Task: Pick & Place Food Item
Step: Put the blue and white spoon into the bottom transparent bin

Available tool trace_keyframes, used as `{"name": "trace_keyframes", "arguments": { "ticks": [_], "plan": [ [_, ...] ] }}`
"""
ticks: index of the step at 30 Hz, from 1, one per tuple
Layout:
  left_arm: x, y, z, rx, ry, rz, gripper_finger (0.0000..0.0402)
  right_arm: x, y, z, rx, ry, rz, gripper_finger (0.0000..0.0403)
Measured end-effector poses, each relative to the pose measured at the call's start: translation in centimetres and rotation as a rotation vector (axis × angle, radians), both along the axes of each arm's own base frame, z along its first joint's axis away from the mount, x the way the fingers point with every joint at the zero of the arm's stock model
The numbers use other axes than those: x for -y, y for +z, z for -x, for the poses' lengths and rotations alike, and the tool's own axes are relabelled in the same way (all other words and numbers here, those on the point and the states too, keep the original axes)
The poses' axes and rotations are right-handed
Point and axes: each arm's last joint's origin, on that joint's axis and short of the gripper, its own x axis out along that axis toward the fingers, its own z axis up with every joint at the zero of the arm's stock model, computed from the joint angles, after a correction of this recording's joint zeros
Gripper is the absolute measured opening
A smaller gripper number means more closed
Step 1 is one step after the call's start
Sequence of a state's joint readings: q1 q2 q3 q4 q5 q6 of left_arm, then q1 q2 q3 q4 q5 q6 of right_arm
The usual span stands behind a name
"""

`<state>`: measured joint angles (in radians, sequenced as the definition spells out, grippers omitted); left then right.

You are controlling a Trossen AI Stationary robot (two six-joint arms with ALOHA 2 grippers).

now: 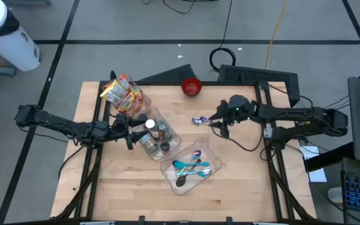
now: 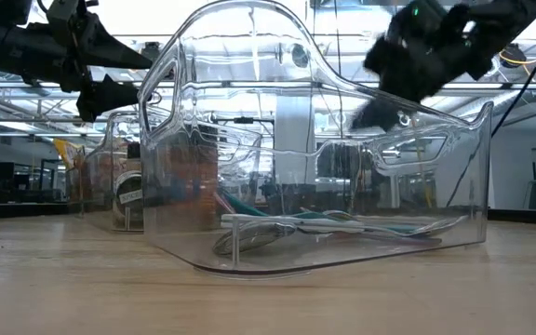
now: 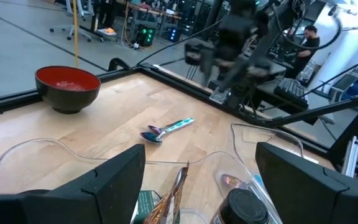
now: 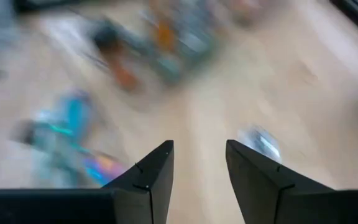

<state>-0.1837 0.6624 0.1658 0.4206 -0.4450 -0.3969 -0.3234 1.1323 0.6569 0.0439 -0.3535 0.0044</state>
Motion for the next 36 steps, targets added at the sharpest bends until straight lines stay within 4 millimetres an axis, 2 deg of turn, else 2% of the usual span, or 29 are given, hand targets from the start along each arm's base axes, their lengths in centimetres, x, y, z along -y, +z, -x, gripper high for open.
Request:
{"name": "trace_keyframes", "arguments": {
  "ticks": [3,6,16,28,36],
  "plan": [
    [0.0,0.0,0.0,0.0,0.0,0.0,0.0312,0.8,-1.7,0.5,-0.116,-0.133,0.054,0.0137],
    [0.0,0.0,0.0,0.0,0.0,0.0,0.0312,0.9,-3.7,1.1,-0.173,-0.164,0.054,0.0134],
    [0.0,0.0,0.0,-0.001,0.0,0.0,0.0312,0.4,-9.7,2.3,-0.147,-0.171,0.048,0.0121],
    [0.0,0.0,0.0,0.0,0.0,0.0,0.0312,0.4,-12.4,2.2,-0.236,-0.155,0.035,0.0101],
    [0.0,0.0,0.0,0.0,0.0,0.0,0.0312,-0.4,-12.4,2.0,-0.226,-0.067,-0.005,0.0087]
  ]
}}
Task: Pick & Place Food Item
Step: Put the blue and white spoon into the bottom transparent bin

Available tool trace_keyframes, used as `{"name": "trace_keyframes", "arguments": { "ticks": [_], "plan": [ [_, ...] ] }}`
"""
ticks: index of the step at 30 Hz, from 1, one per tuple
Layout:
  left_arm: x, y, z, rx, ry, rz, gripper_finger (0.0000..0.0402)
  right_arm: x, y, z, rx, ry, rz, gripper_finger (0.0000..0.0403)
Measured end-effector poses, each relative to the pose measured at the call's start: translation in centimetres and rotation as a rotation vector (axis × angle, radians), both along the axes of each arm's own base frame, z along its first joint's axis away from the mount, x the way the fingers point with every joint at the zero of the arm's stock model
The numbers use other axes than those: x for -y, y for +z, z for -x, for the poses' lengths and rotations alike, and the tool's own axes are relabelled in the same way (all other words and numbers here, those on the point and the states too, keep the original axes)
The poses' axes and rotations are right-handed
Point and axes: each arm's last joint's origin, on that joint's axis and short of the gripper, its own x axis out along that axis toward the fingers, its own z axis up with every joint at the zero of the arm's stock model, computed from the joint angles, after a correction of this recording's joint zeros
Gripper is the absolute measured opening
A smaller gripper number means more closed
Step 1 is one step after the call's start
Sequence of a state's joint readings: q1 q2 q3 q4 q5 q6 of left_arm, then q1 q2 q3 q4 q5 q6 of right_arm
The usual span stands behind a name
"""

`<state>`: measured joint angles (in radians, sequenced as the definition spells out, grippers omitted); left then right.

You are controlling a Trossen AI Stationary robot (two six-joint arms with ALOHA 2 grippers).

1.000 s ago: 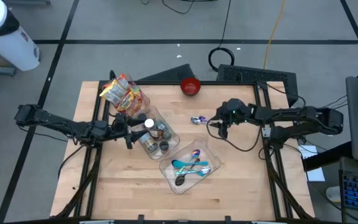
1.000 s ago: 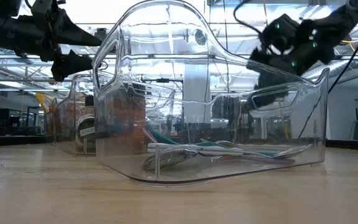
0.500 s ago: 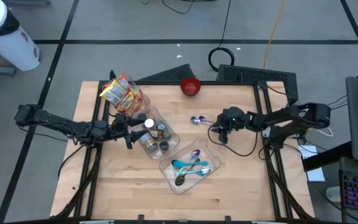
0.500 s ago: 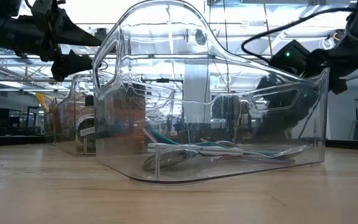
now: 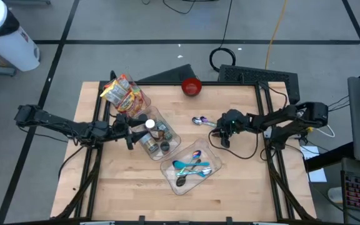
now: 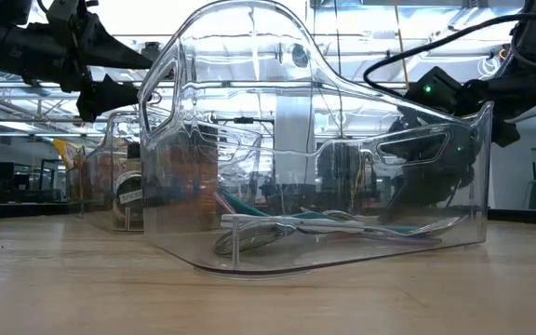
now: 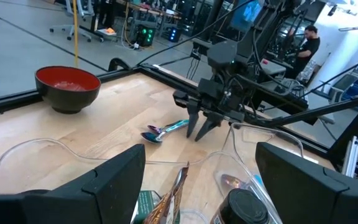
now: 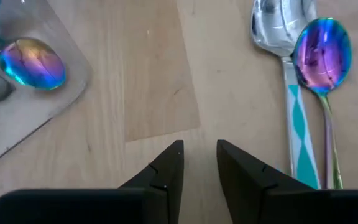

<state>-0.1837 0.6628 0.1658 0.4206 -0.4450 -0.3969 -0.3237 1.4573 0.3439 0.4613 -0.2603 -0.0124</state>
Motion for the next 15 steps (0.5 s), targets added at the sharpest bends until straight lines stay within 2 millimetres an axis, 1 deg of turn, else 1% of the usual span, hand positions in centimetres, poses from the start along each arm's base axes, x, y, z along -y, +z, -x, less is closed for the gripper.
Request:
{"name": "trace_keyframes", "arguments": {
  "ticks": [4,7,12,15],
  "plan": [
    [0.0,0.0,0.0,0.0,0.0,0.0,0.0312,0.0,0.9,0.0,0.05,0.003,0.018,0.0082],
    [0.0,0.0,0.0,0.0,0.0,0.0,0.0312,0.2,1.8,-0.2,0.107,-0.039,0.1,0.0088],
    [0.0,0.0,0.0,0.0,0.0,0.0,0.0312,0.7,1.9,-0.1,0.082,-0.112,0.227,0.0123],
    [0.0,0.0,0.0,0.0,0.0,0.0,0.0312,1.1,1.4,0.0,0.051,-0.126,0.223,0.0145]
  ]
}}
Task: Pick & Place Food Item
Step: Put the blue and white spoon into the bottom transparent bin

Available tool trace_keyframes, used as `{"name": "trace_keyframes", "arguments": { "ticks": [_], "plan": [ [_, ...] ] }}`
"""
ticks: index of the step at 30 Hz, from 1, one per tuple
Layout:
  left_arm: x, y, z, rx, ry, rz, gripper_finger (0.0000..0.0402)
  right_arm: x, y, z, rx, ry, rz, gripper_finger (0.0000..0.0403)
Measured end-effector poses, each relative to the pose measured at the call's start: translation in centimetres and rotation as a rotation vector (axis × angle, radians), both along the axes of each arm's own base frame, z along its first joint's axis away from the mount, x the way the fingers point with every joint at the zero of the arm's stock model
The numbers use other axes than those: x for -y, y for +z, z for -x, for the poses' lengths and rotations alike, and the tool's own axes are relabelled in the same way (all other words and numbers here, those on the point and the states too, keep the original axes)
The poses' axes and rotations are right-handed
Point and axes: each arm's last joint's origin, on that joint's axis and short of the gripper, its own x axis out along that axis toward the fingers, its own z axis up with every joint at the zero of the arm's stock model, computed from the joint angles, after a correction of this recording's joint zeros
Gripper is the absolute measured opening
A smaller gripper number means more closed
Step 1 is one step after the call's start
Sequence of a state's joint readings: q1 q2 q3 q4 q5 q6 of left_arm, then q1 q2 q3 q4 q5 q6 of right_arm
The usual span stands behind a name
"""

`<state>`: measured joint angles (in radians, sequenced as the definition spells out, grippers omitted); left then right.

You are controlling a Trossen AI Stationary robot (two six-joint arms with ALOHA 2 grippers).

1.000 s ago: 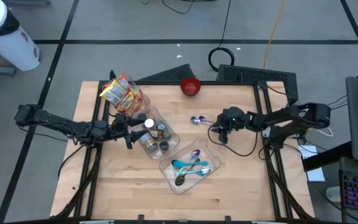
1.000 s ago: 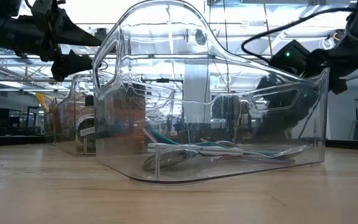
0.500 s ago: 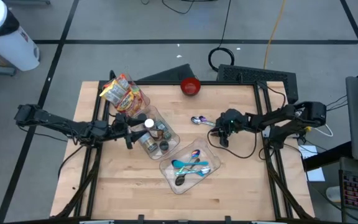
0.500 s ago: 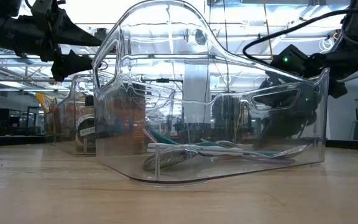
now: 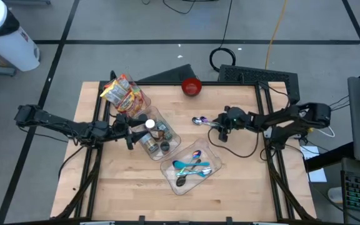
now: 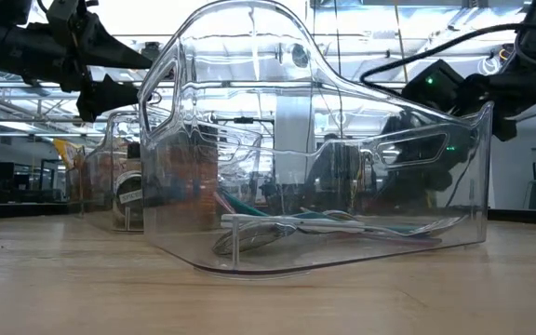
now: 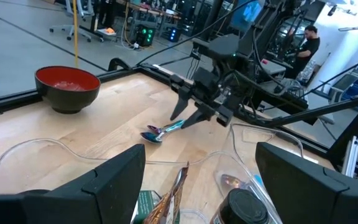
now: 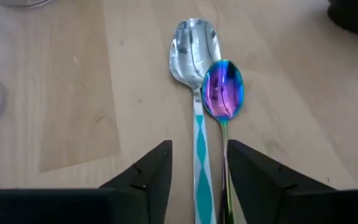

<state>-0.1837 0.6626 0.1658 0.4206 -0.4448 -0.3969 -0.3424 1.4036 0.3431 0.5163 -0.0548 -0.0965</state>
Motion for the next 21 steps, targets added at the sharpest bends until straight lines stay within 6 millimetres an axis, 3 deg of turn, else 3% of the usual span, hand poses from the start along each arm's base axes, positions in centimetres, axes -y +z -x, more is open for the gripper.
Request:
{"name": "trace_keyframes", "arguments": {
  "ticks": [11,21],
  "plan": [
    [0.0,0.0,0.0,-0.001,0.0,0.0,0.0312,-0.1,-1.9,-0.2,-0.081,-0.003,-0.049,0.0138],
    [0.0,0.0,0.0,-0.001,0.0,0.0,0.0312,-0.7,-2.0,-0.3,-0.059,0.05,-0.16,0.0107]
  ]
}}
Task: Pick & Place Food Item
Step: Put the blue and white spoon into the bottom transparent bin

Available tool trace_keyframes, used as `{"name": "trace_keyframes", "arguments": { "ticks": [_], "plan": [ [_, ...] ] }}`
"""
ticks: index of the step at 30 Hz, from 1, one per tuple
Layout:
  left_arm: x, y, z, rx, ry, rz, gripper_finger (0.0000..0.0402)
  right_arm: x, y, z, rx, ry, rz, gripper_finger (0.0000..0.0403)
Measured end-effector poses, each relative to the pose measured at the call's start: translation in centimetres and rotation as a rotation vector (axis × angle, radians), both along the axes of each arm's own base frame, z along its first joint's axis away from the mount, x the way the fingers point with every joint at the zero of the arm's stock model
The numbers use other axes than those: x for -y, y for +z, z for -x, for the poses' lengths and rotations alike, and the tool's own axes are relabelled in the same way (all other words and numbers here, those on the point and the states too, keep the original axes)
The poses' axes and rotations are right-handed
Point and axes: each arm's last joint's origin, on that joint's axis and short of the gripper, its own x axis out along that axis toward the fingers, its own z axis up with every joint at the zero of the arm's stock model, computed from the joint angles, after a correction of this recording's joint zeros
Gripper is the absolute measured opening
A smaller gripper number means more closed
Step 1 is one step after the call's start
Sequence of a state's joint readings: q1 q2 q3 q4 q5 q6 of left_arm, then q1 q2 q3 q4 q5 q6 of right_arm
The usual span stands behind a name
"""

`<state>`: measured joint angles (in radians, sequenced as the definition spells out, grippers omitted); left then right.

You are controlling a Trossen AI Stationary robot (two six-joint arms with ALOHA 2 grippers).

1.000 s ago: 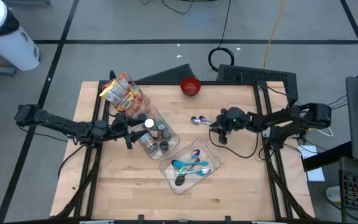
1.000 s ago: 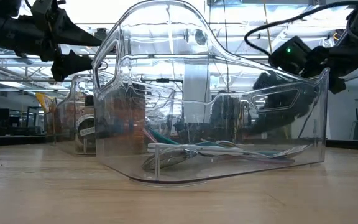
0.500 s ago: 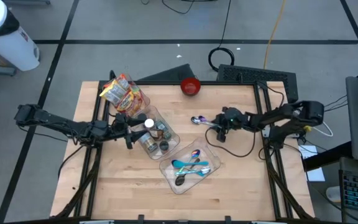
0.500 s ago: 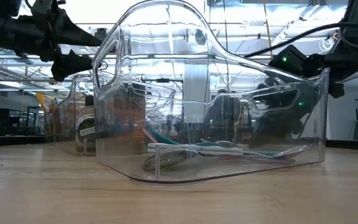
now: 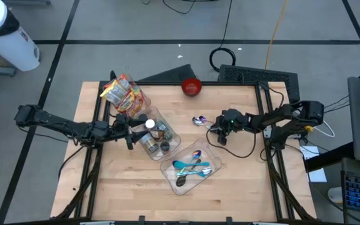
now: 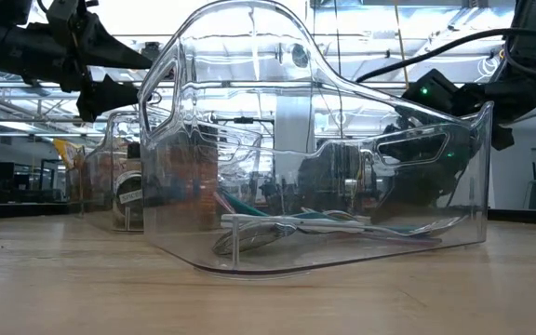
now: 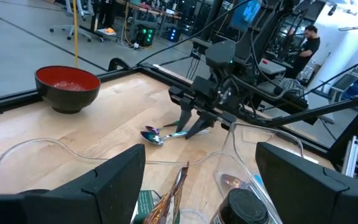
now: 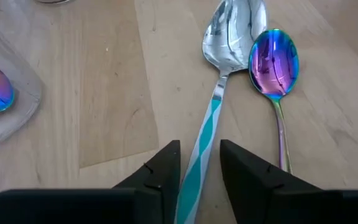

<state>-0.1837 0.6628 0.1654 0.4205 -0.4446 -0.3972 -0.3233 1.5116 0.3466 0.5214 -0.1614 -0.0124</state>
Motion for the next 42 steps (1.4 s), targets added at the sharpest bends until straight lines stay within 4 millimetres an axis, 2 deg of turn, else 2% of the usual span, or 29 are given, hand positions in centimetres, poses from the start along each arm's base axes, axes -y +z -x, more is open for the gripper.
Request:
{"name": "trace_keyframes", "arguments": {
  "ticks": [7,15,20,24,35,42],
  "plan": [
    [0.0,0.0,0.0,0.0,0.0,0.0,0.0312,0.2,-0.3,0.4,-0.064,-0.107,0.041,0.0074],
    [0.0,0.0,0.0,0.0,0.0,0.0,0.0312,0.2,-0.6,0.6,-0.1,-0.116,0.054,0.0019],
    [0.0,0.0,0.0,0.0,0.0,0.0,0.0312,-0.2,-0.2,0.2,-0.052,-0.107,0.08,0.0019],
    [0.0,0.0,0.0,0.0,0.0,0.0,0.0312,-0.5,0.7,-0.3,0.022,-0.08,0.117,0.0019],
    [0.0,0.0,0.0,0.0,0.0,0.0,0.0312,-0.4,5.5,-1.7,0.27,-0.033,0.148,0.0019],
    [0.0,0.0,0.0,0.0,0.0,0.0,0.0312,-1.3,8.1,-3.0,0.453,0.129,0.102,0.0019]
  ]
}}
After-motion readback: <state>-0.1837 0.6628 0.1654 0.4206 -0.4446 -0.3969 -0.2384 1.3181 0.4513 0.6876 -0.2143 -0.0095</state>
